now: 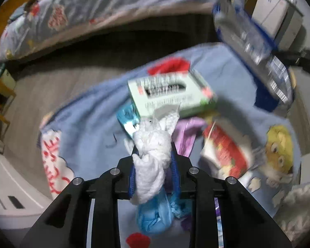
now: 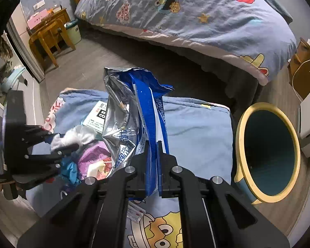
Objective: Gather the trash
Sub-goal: 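Carry tissue and wrapper over the bin and open both tools to drop them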
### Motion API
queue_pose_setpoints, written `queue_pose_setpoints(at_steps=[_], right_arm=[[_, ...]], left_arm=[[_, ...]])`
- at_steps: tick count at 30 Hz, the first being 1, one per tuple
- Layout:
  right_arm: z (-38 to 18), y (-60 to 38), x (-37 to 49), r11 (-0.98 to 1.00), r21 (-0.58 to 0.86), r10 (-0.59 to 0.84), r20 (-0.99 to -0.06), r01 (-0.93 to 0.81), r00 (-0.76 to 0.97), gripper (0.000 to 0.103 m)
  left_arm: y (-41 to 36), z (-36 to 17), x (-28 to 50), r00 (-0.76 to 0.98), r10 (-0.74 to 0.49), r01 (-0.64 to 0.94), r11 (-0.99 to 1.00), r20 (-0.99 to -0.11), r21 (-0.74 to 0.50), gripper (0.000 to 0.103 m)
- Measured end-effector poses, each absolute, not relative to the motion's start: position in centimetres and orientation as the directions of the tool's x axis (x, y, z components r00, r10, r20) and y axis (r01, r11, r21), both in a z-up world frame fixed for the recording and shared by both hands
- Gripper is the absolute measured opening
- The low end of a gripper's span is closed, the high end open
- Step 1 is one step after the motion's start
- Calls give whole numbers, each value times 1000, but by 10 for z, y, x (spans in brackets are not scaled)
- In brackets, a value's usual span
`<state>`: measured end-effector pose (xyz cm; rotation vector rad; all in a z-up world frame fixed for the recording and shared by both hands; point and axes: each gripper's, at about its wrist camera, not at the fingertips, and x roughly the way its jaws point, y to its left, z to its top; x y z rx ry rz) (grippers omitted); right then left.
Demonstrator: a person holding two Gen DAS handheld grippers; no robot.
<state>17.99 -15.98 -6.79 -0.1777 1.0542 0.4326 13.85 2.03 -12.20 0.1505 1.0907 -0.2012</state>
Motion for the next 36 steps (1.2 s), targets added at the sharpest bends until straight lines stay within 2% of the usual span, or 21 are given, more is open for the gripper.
queue_pose_setpoints(at_steps=[7,14,27,36], right_arm=[[-28,-176,166,911,95,294,-831,-401,472,5],[0,-214,141,934,92,275,-803,-346,528,5],[4,-245,154,944,105,272,-783,-312,560,5],[-10,-309,191,974,140,217,-795,-176,566,5]], left_arm=[[18,-67,127,596,-118,218,976,-794,19,29],[8,-45,114,663,-114,233,971,-740,60,29],[-34,-41,113,672,-149,282,957,-725,65,29],[-87,-39,130,654,-195,344,937,-731,58,29]])
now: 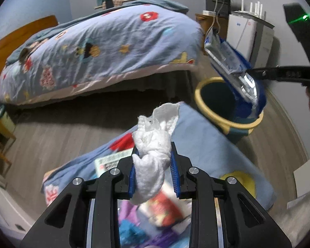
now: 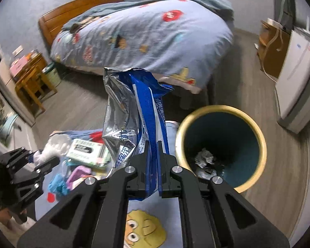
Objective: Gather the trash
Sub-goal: 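Carry tissue and wrapper over the bin and open both tools to drop them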
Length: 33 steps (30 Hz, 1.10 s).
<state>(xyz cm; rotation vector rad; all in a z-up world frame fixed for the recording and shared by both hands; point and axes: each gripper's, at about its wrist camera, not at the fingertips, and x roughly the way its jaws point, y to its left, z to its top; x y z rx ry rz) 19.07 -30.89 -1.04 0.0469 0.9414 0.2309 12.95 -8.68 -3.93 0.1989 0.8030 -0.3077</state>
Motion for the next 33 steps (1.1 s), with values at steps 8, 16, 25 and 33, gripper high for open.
queue_pose_setpoints(at_steps=[8,16,25,33], right_arm=[[-41,-378,209,987,159,132,-828,3,544,5],[-63,-417,217,977,174,83,-843,124,531,5],[-89,-452,221,949,193,44,-864,249,502,5],[-108,-462,227,937,196,41,-884,289,466,6]], left_arm=[[-157,-33,162,625,-278,424,906,-729,18,29],[-209,-39,191,589,-313,473,881,-745,3,29],[-248,-72,217,531,-319,489,872,-785,-23,29],[-282,-96,229,523,-313,532,846,-793,17,30]])
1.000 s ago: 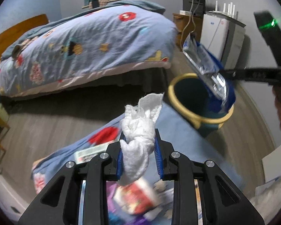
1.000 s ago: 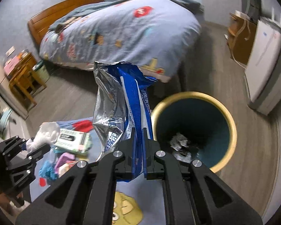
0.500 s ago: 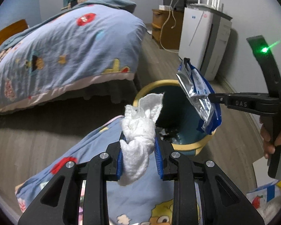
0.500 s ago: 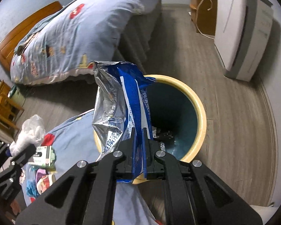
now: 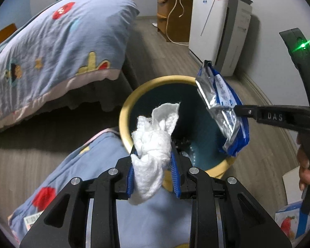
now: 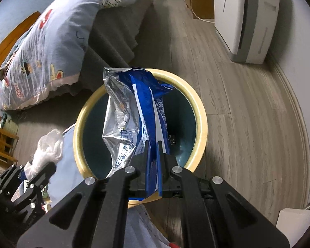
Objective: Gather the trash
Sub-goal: 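Carry tissue and wrapper over the bin and open both tools to drop them, then grasp the blue face mask with the left tool while the right tool grasps the red paper cup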
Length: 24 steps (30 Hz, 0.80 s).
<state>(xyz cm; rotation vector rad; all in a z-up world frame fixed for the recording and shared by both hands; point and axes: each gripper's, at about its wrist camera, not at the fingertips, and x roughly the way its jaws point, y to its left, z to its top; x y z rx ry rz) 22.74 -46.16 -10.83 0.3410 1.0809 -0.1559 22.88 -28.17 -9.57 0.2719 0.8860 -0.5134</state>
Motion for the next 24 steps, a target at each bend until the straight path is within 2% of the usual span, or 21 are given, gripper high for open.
queue_pose_setpoints(at_steps=[4,5,7,9,11,13,15,18,21,24], right_arm=[[-107,-465,227,933,204,39,-876,296,480,8],[-106,-466,228,933,204,38,-874,296,484,12],[-105,-466,228,933,208,39,-870,293,492,17],[-104,-466,229,934,205,35,-868,294,495,25],[-103,-467,229,932,210,38,-866,295,499,38],[-102,-466,229,932,211,37,-865,294,501,46],[-100,-465,228,932,208,31,-860,296,509,61],[-95,-463,229,930,206,20,-854,304,519,77],[-91,-461,228,930,203,11,-849,307,528,94],[-84,-455,228,933,195,2,-843,302,539,97]], left_arm=[[-289,-97,234,537,-320,527,850,-780,14,39],[-289,-97,236,538,-323,526,850,-778,11,41],[-289,-96,238,543,-324,525,851,-775,12,58],[-288,-95,238,558,-322,520,854,-765,20,67],[-285,-94,240,565,-318,515,857,-762,23,70],[-280,-93,239,564,-315,504,864,-764,15,78],[-273,-91,236,568,-314,494,869,-760,10,80],[-260,-86,231,585,-298,469,883,-754,14,90],[-243,-82,226,593,-291,443,896,-750,2,93],[-226,-77,221,600,-278,416,909,-750,-5,93]])
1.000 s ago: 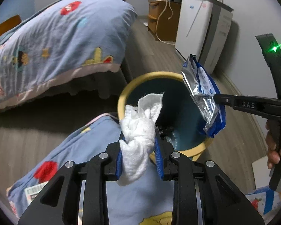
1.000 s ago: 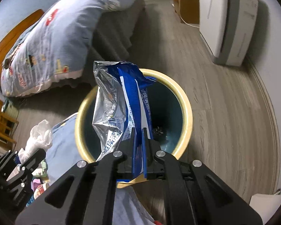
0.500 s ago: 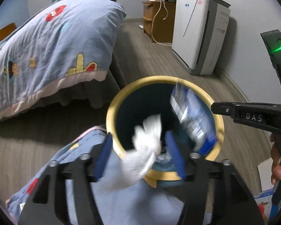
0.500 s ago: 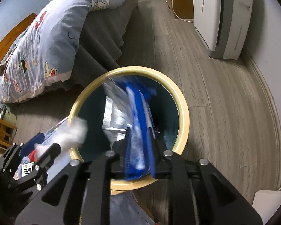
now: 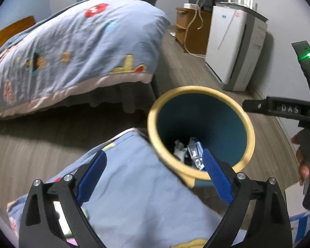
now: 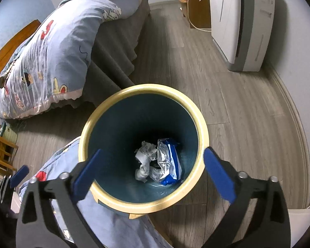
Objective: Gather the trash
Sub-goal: 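Grasp the blue face mask with the left tool while the right tool grasps the red paper cup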
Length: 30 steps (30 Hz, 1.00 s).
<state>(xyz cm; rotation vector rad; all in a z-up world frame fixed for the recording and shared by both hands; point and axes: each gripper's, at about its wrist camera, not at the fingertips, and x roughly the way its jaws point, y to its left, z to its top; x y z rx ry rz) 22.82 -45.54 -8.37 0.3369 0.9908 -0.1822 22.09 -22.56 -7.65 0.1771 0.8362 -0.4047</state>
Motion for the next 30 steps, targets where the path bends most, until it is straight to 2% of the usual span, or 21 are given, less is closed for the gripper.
queue_pose_setpoints(at_steps=[7,16,24,30], right_arm=[[-62,-422,230,962,152,-6,-820,227,572,97],[-46,-351,232,985,157,87,-803,69,590,97],[-51,-262,215,985,116,167,-823,-128,543,97],[-69,-207,189,972,86,181,-863,-217,472,97]], left_arm=[[-165,-51,188,629,-253,375,927,-736,2,95],[-61,-23,147,689,-119,256,963,-715,86,96],[12,-46,127,661,-34,113,992,-749,54,96],[37,-66,109,617,6,95,992,-787,82,96]])
